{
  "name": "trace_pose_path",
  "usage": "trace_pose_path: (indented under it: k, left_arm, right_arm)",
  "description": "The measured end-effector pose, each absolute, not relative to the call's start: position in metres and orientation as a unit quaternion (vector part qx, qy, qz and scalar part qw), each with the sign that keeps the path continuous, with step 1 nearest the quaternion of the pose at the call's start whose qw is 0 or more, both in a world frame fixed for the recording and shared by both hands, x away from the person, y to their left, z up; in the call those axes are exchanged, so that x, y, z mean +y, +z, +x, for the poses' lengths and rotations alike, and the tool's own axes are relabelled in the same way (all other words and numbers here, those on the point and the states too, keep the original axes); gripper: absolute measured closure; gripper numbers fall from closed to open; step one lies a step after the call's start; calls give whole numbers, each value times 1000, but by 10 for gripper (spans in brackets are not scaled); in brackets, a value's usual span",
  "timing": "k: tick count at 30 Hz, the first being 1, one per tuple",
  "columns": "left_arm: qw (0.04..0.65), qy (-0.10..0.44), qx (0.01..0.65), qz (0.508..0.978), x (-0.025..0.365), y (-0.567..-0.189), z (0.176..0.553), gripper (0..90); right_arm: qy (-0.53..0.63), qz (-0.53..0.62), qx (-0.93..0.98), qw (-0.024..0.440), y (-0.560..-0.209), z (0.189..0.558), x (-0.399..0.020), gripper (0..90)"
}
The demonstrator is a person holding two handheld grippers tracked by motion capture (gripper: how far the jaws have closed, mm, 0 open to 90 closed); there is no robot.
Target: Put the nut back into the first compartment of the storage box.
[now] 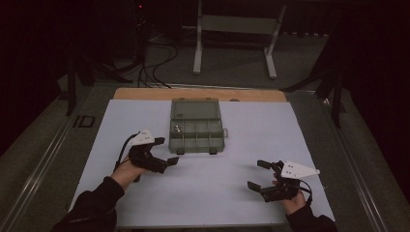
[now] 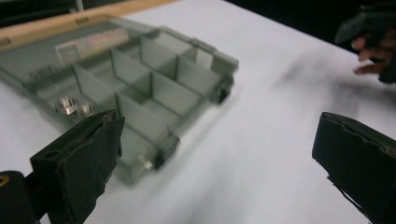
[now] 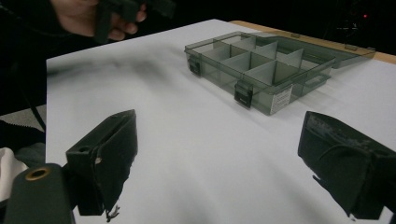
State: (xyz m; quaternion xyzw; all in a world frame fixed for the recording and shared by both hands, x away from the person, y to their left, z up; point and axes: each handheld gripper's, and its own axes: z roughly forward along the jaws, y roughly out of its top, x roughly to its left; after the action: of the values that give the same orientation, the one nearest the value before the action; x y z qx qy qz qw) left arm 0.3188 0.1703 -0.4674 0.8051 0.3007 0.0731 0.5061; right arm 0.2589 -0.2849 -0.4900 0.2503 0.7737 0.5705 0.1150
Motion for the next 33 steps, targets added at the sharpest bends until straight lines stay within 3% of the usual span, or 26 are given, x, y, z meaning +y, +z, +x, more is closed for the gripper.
trace_pose_path:
  k: [14, 33]
  left_arm:
    - [494, 77, 322, 804, 200, -483, 259, 20]
    - [479, 76, 330, 810, 216, -500, 242, 20]
  right_arm:
    - [569, 252, 774, 116, -490, 259, -285, 121]
    - [569, 251, 774, 116, -490, 258, -285, 121]
